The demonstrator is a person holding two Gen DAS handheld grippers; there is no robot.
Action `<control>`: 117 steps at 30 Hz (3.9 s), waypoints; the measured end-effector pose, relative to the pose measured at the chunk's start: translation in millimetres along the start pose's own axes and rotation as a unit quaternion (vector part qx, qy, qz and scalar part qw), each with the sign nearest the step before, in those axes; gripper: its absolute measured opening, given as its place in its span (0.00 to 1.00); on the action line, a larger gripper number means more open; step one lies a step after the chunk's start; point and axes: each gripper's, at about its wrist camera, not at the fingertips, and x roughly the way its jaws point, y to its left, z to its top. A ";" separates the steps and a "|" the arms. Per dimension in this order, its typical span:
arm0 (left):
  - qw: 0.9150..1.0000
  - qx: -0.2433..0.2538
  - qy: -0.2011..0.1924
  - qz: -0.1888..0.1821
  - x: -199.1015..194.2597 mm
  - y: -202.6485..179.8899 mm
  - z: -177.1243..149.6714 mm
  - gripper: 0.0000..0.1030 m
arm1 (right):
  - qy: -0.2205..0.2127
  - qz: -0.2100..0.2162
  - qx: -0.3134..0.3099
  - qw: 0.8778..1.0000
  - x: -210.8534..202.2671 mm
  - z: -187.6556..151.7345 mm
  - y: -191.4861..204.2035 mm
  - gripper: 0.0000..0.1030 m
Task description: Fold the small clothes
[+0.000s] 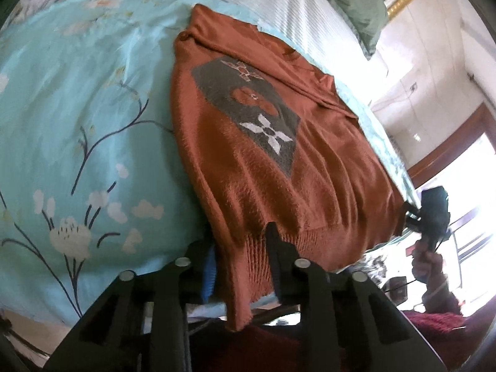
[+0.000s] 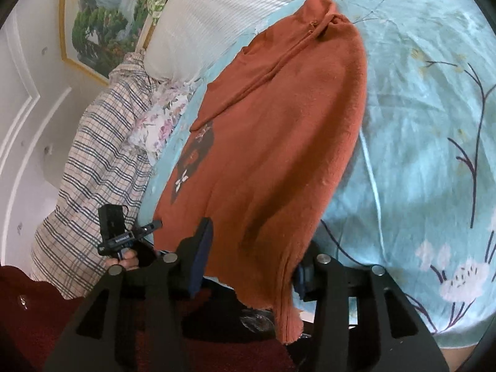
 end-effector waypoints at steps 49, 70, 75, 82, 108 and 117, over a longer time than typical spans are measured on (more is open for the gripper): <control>0.971 0.015 -0.232 0.060 -12.8 -44.0 221.9 0.04 | -0.126 -0.057 -0.019 0.990 22.1 264.0 -23.9 0.07; 0.980 -0.039 -0.098 0.166 159.4 50.6 330.4 0.09 | -0.058 -0.138 0.051 0.987 103.4 313.2 -107.3 0.15; 0.982 -0.038 -0.102 0.156 143.8 43.3 308.8 0.20 | -0.096 -0.179 -0.029 0.979 78.4 282.7 -64.4 0.31; 0.994 0.045 -0.048 0.088 154.3 -26.2 247.1 0.27 | 0.035 -0.128 -0.202 0.970 140.5 231.7 8.7 0.31; 0.967 -0.082 -0.122 0.207 144.3 36.8 328.7 0.50 | -0.117 -0.235 -0.027 0.964 92.1 265.5 -57.6 0.37; 0.977 -0.091 -0.148 0.119 86.0 -17.9 211.8 0.53 | -0.138 -0.179 0.012 0.974 73.7 190.4 -31.4 0.40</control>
